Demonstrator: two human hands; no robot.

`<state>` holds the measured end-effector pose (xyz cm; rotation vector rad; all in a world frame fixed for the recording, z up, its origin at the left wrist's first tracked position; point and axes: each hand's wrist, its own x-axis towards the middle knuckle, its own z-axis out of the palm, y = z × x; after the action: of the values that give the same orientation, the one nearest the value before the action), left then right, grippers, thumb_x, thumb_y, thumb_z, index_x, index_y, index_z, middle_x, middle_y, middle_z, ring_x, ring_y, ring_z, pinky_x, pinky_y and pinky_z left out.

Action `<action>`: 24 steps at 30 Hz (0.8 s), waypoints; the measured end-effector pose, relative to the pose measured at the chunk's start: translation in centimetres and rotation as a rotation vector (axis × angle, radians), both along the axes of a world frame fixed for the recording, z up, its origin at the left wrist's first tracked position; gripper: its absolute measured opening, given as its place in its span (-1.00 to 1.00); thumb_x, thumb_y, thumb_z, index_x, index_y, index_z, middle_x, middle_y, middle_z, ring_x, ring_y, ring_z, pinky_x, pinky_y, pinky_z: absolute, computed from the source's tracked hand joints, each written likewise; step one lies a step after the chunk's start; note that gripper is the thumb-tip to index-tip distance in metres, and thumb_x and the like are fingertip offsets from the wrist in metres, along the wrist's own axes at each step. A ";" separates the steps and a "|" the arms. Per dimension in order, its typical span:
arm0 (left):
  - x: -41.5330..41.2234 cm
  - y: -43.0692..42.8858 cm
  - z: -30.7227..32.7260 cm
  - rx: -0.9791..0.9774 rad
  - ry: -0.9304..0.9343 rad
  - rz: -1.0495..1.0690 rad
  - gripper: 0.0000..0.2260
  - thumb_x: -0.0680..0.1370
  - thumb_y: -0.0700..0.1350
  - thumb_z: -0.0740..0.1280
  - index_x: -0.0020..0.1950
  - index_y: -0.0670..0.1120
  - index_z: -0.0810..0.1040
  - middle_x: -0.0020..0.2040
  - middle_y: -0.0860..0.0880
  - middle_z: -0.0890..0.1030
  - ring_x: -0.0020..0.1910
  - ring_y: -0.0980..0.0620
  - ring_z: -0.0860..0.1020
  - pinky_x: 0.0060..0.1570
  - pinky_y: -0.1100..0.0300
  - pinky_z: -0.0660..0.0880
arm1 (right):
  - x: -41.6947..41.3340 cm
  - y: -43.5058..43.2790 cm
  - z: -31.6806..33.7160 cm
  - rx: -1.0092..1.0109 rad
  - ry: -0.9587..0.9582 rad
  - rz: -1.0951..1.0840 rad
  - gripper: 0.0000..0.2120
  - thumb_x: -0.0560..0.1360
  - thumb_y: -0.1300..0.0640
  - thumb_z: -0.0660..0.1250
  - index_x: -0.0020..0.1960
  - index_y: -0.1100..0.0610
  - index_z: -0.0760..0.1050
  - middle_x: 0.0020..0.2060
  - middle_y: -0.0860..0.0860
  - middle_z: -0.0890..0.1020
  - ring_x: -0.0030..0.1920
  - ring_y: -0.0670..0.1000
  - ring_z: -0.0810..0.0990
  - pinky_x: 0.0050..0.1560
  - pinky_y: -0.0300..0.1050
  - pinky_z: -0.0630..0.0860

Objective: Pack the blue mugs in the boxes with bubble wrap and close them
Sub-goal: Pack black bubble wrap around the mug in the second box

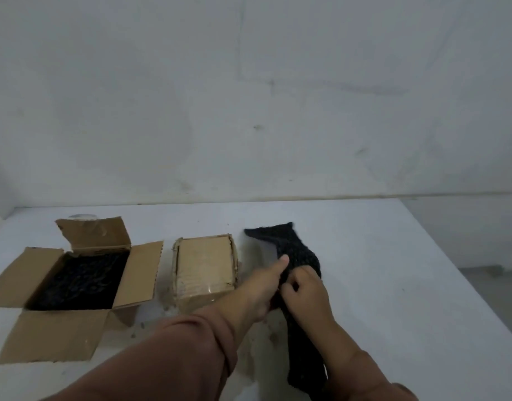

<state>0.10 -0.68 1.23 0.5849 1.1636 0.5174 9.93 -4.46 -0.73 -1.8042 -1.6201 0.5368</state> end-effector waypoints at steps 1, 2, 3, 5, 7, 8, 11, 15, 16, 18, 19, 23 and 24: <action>-0.1 0.8 0.7 0.039 0.001 0.061 -0.67 0.57 0.01 0.29 0.19 -0.20 0.54 0.05 -0.18 0.65 0.04 -0.12 0.62 -0.04 0.06 0.57 | -0.3 0.1 0.9 0.065 0.026 0.038 -0.80 0.25 -0.04 0.10 -0.41 0.08 0.30 -0.34 -0.08 0.41 -0.30 -0.11 0.37 -0.31 -0.36 0.26; -0.5 1.5 1.8 0.086 0.040 0.102 -0.69 0.56 -0.07 0.29 0.23 -0.21 0.52 0.08 -0.21 0.63 0.05 -0.14 0.61 -0.06 0.07 0.56 | -0.5 0.3 1.6 0.123 0.051 0.061 -0.78 0.27 -0.01 0.13 -0.40 0.13 0.38 -0.32 -0.04 0.48 -0.25 -0.12 0.40 -0.25 -0.41 0.28; -0.9 2.2 2.7 0.128 0.069 0.134 -0.65 0.54 -0.10 0.30 0.28 -0.20 0.48 0.13 -0.23 0.61 0.06 -0.16 0.60 -0.11 0.08 0.54 | -0.7 0.6 2.4 0.177 0.088 0.071 -0.76 0.29 0.02 0.16 -0.38 0.17 0.45 -0.27 0.00 0.53 -0.18 -0.14 0.44 -0.17 -0.40 0.32; -2.5 3.1 4.9 0.214 0.089 0.157 -0.60 0.49 -0.12 0.32 0.31 -0.17 0.43 0.12 -0.21 0.61 -0.01 -0.15 0.61 -0.20 0.12 0.53 | -0.8 1.2 4.5 0.265 0.192 0.021 -0.79 0.33 0.04 0.22 -0.32 0.14 0.54 -0.19 -0.04 0.56 -0.05 -0.15 0.47 -0.02 -0.37 0.36; -4.8 3.2 7.7 0.280 0.036 0.137 -0.76 0.56 -0.19 0.26 0.22 -0.19 0.48 0.00 -0.18 0.63 -0.13 -0.10 0.61 -0.20 0.13 0.54 | -0.9 2.2 6.4 0.291 0.279 -0.109 -0.94 0.38 0.13 0.30 -0.26 0.05 0.51 -0.16 -0.11 0.51 0.01 -0.11 0.46 0.01 -0.31 0.35; -6.2 3.1 8.9 0.307 0.016 0.107 -0.80 0.59 -0.21 0.22 0.19 -0.20 0.50 -0.01 -0.16 0.64 -0.12 -0.09 0.60 -0.14 0.11 0.53 | -1.1 2.7 7.4 0.245 0.326 -0.178 -0.90 0.40 0.19 0.33 -0.25 0.03 0.47 -0.16 -0.12 0.48 0.01 -0.07 0.46 0.00 -0.26 0.34; -10.9 2.7 12.0 0.397 -0.045 0.071 -0.81 0.62 -0.21 0.17 0.15 -0.15 0.53 0.02 -0.12 0.64 -0.05 -0.05 0.60 -0.04 0.10 0.51 | -2.6 4.0 9.9 -0.002 0.667 -0.169 -0.79 0.43 0.25 0.33 -0.26 0.04 0.35 -0.21 -0.01 0.46 -0.15 0.01 0.43 -0.10 -0.13 0.35; -17.1 2.3 14.0 0.490 0.047 0.144 -0.83 0.60 -0.20 0.23 0.17 -0.15 0.50 0.04 -0.12 0.64 0.01 -0.06 0.61 0.04 0.06 0.54 | -7.3 4.6 12.7 0.063 0.879 -0.050 -0.70 0.44 0.40 0.26 -0.28 0.04 0.32 -0.24 0.06 0.44 -0.21 0.02 0.41 -0.16 -0.13 0.37; -18.7 2.3 14.1 0.523 0.096 0.189 -0.78 0.58 -0.21 0.26 0.23 -0.17 0.46 0.09 -0.14 0.62 0.05 -0.09 0.60 0.11 0.00 0.53 | -8.8 4.6 13.4 0.107 0.874 -0.041 -0.70 0.44 0.41 0.26 -0.27 0.03 0.35 -0.26 0.04 0.45 -0.23 0.00 0.41 -0.18 -0.16 0.38; -21.8 2.1 14.3 0.587 0.177 0.305 -0.65 0.53 -0.24 0.32 0.30 -0.13 0.39 0.11 -0.16 0.60 0.07 -0.12 0.60 0.15 -0.06 0.52 | -11.6 4.8 14.6 0.168 0.848 -0.022 -0.71 0.45 0.38 0.29 -0.23 -0.02 0.46 -0.19 0.01 0.53 -0.15 0.00 0.50 -0.10 -0.12 0.47; -23.5 1.8 14.4 0.625 0.224 0.359 -0.63 0.52 -0.22 0.34 0.30 -0.07 0.37 0.09 -0.16 0.61 0.05 -0.11 0.61 0.13 -0.06 0.53 | -13.2 4.9 15.1 0.179 0.823 -0.005 -0.72 0.45 0.35 0.31 -0.19 -0.04 0.51 -0.13 -0.01 0.58 -0.08 0.01 0.54 0.00 -0.09 0.51; -28.5 0.8 15.0 0.828 0.359 0.418 -0.77 0.55 -0.07 0.31 0.18 0.15 0.43 -0.01 -0.17 0.61 -0.07 -0.08 0.59 0.00 -0.02 0.52 | -17.9 5.0 16.7 0.194 0.715 0.047 -0.75 0.45 0.26 0.34 -0.13 -0.11 0.60 0.00 -0.02 0.64 0.12 0.05 0.58 0.21 0.05 0.51; -29.7 0.6 15.3 0.866 0.340 0.411 -0.80 0.55 -0.07 0.31 0.15 0.16 0.47 -0.02 -0.13 0.62 -0.07 -0.06 0.60 0.00 0.02 0.52 | -19.1 4.9 17.0 0.196 0.705 0.057 -0.75 0.45 0.25 0.34 -0.13 -0.12 0.60 0.01 -0.01 0.64 0.14 0.08 0.58 0.21 0.09 0.51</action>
<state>-29.57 -0.08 16.49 1.2152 1.3674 1.3431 -9.12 0.47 16.29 -1.2256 -1.1796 0.8850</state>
